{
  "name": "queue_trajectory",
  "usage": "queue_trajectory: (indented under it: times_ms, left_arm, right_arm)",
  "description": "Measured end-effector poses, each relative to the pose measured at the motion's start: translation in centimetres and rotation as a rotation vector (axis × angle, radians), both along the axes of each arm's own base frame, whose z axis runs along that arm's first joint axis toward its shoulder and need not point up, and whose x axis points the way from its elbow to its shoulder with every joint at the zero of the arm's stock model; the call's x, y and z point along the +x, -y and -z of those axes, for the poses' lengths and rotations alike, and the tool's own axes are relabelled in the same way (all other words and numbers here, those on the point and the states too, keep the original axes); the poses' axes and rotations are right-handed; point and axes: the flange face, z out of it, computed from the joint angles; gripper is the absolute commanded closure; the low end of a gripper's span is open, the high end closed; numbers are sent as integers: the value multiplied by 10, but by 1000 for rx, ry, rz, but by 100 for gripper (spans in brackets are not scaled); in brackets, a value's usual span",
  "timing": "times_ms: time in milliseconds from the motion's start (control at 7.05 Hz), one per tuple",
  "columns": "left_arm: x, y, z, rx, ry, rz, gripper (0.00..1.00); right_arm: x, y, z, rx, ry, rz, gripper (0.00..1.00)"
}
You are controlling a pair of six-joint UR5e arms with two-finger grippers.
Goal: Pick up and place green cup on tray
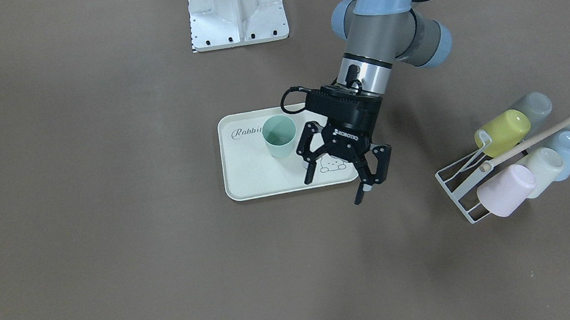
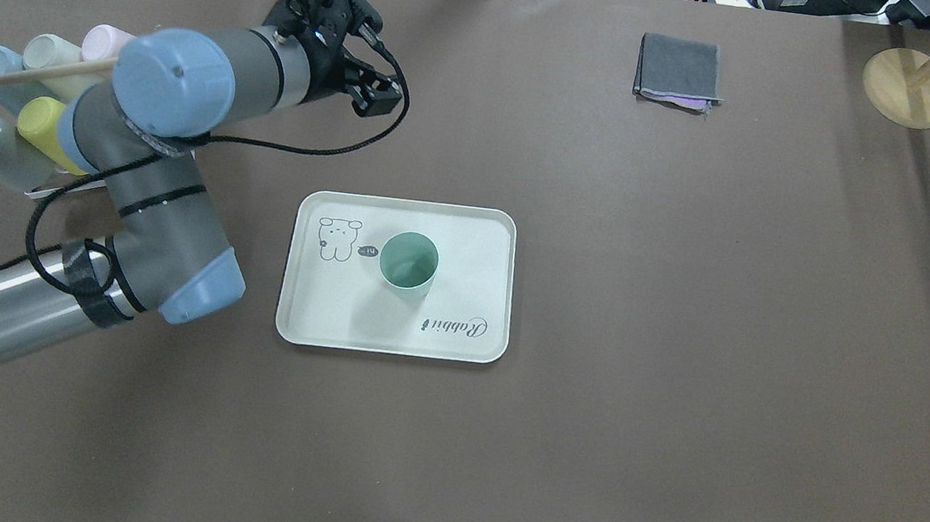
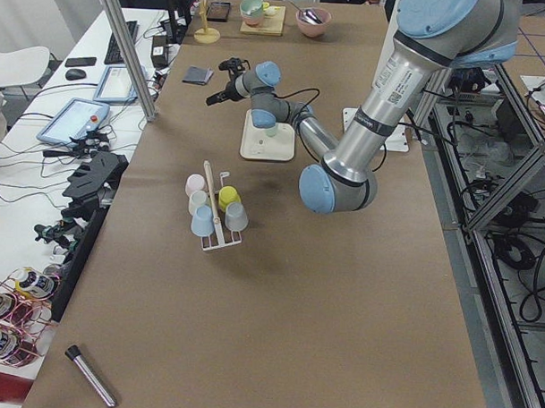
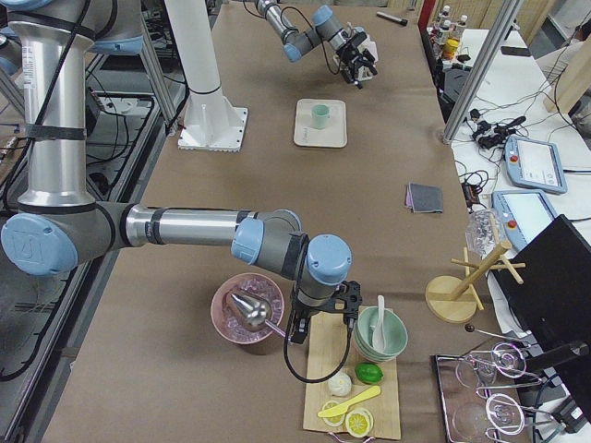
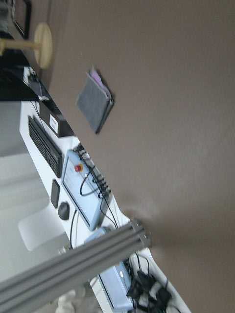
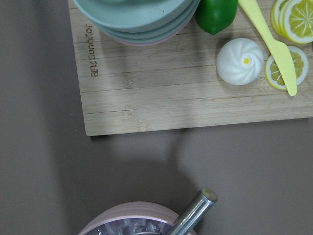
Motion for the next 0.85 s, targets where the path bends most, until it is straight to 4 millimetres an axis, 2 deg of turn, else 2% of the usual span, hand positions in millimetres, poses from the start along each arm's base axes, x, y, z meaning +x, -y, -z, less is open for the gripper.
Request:
queue_trajectory:
  times_ms: [142,284,426,568,709,851]
  left_arm:
    - [-48,37,-20,-107,50,-7,2]
    - [-110,73,-44,-293,64,-51,2]
    - [-174,96,-73,-497,34,-71,2]
    - [-226,103,-108,-652,-5,-80,2]
    - [-267,97,-153,-779,-45,-89,2]
    - [-300,84,-197,-888,-86,-98,2]
  right_arm:
    - [0,-1,-1,-2,0,0,0]
    - [0,-1,-2,-3,0,1,0]
    - [0,-2,-2,-4,-1,1,0]
    - [0,-1,-2,-4,-1,1,0]
    - [0,-1,-2,-3,-1,1,0]
    - [0,0,-1,-1,-1,0,0]
